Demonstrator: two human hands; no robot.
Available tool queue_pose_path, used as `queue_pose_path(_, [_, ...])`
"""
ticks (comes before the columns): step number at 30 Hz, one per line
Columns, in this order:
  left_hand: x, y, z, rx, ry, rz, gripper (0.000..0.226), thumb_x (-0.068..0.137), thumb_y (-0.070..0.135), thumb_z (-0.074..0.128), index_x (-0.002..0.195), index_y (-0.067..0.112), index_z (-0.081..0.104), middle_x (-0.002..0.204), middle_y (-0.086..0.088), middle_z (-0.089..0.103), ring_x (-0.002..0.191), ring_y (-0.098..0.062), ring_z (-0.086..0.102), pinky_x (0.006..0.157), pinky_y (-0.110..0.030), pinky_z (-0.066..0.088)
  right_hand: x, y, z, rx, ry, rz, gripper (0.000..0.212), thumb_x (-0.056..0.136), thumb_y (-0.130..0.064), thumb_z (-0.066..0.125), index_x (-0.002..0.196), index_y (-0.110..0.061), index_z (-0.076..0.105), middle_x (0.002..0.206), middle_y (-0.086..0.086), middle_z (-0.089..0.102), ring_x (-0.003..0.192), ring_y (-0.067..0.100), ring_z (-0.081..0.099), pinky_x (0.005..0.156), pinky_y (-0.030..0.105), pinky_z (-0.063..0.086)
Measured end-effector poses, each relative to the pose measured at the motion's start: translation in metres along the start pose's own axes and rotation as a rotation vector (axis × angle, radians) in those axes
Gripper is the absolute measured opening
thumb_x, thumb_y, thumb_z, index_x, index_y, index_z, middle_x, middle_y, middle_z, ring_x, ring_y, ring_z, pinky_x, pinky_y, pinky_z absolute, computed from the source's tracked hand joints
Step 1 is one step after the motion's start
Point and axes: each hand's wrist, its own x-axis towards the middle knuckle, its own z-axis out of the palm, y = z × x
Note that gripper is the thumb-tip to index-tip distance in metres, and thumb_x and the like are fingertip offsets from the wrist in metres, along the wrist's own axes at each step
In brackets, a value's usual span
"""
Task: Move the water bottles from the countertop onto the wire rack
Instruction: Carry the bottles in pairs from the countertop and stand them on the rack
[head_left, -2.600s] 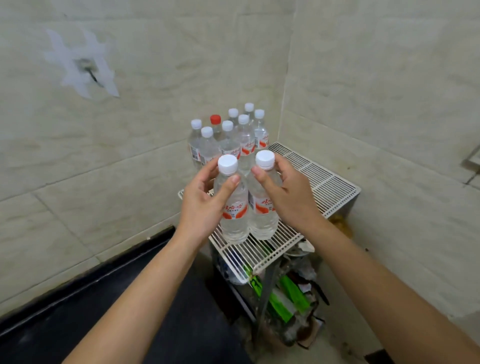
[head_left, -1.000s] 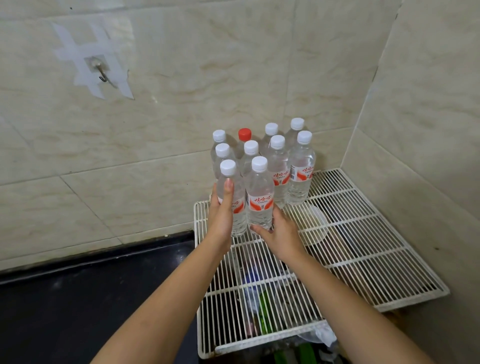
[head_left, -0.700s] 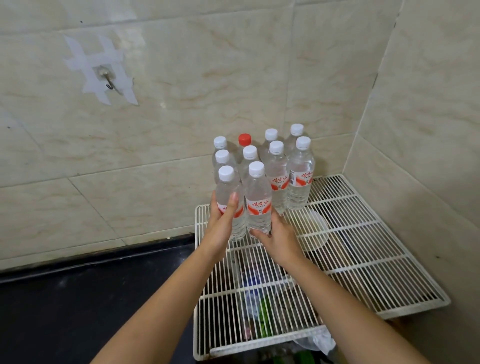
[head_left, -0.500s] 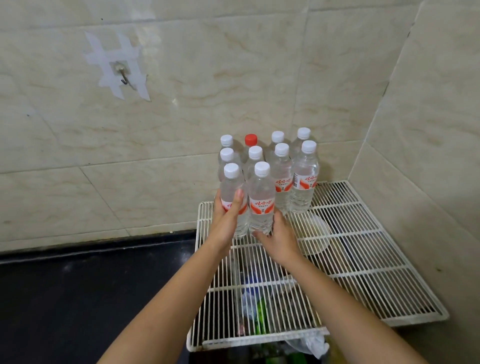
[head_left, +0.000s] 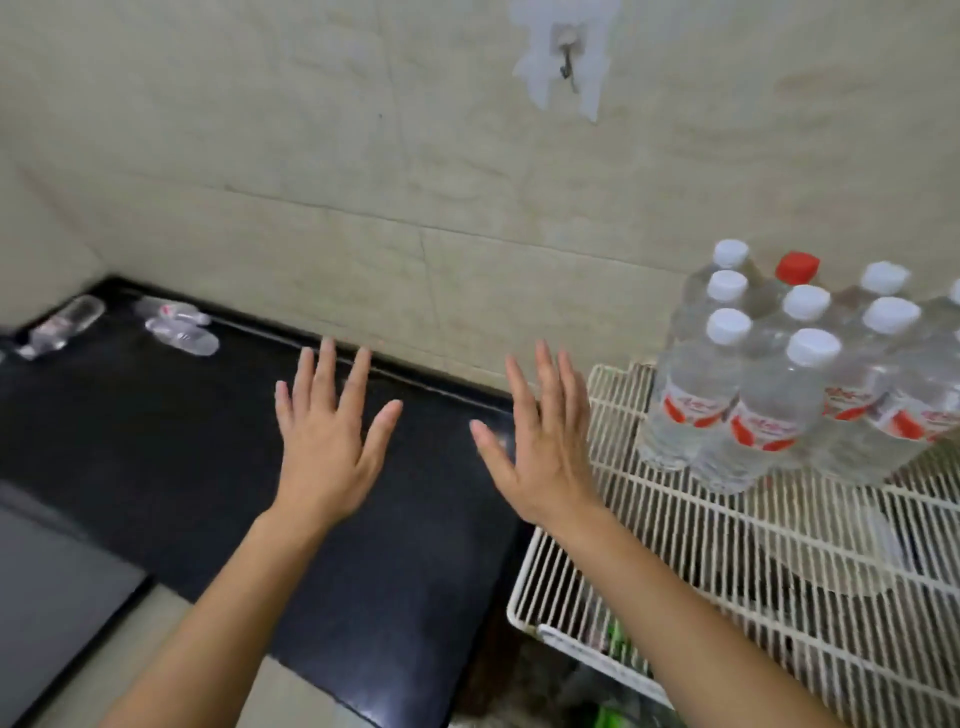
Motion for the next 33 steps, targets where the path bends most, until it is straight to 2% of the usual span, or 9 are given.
queue_pose_path(4, [-0.032,-0.082,-0.035,0.165,-0.036,-0.137,0.075,0.099,0.062,0.025,0.159,0.017,0.031,0.167,-0.02,0.019,0.156,-0.039,0.01,0.12,-0.066,0.014,0.019,-0.066,0.045,0.052,-0.17,-0.062,0.074,0.101,-0.058,0.041,0.159,-0.015,0.026,0.17,0.014,0.014,0.158,0.034,0.007,0.126,0.057,0.012])
queue_pose_path(9, [-0.055,-0.191,-0.082,0.218,-0.015,-0.26,0.075,0.098,0.062,0.024,0.157,0.017,0.034,0.166,-0.022,0.023,0.155,-0.041,0.015,0.118,-0.068,0.017,0.04,-0.165,0.11,0.105,-0.239,-0.178,0.073,0.101,-0.057,0.042,0.16,-0.017,0.026,0.171,0.013,0.012,0.158,0.031,0.004,0.127,0.049,0.002])
queue_pose_path(15, [-0.077,-0.346,-0.148,0.246,-0.025,-0.334,0.083,0.097,0.07,0.009,0.158,0.019,0.032,0.166,-0.021,0.021,0.155,-0.04,0.014,0.12,-0.066,0.018,0.074,-0.315,0.217,0.226,-0.261,-0.2,0.07,0.099,-0.053,0.048,0.157,-0.016,0.033,0.169,0.013,0.017,0.158,0.031,0.01,0.126,0.054,0.013])
queue_pose_path(19, [-0.092,-0.434,-0.187,0.281,-0.008,-0.389,0.078,0.098,0.067,0.017,0.159,0.019,0.032,0.167,-0.02,0.021,0.156,-0.038,0.013,0.12,-0.064,0.018,0.088,-0.408,0.274,0.275,-0.312,-0.224,0.069,0.1,-0.051,0.051,0.156,-0.014,0.035,0.17,0.013,0.016,0.158,0.03,0.007,0.127,0.051,0.011])
queue_pose_path(22, [-0.1,-0.495,-0.207,0.248,-0.007,-0.479,0.08,0.096,0.068,0.015,0.16,0.022,0.026,0.169,-0.017,0.013,0.158,-0.034,0.005,0.123,-0.061,0.011,0.092,-0.472,0.312,0.296,-0.367,-0.274,0.068,0.1,-0.05,0.051,0.156,-0.014,0.036,0.169,0.013,0.019,0.158,0.03,0.009,0.127,0.051,0.012])
queue_pose_path(29, [-0.09,-0.603,-0.22,0.238,0.003,-0.572,0.079,0.096,0.068,0.015,0.161,0.023,0.024,0.169,-0.015,0.013,0.158,-0.032,0.004,0.123,-0.061,0.011,0.121,-0.554,0.399,0.306,-0.447,-0.369,0.068,0.097,-0.046,0.057,0.154,-0.013,0.039,0.166,0.016,0.025,0.157,0.033,0.017,0.125,0.052,0.019])
queue_pose_path(33, [-0.071,-0.671,-0.221,0.285,-0.003,-0.614,0.078,0.097,0.067,0.017,0.16,0.021,0.025,0.169,-0.016,0.014,0.157,-0.033,0.007,0.123,-0.063,0.013,0.146,-0.598,0.474,0.335,-0.507,-0.4,0.07,0.097,-0.046,0.059,0.155,-0.013,0.037,0.167,0.016,0.025,0.157,0.032,0.017,0.126,0.048,0.018])
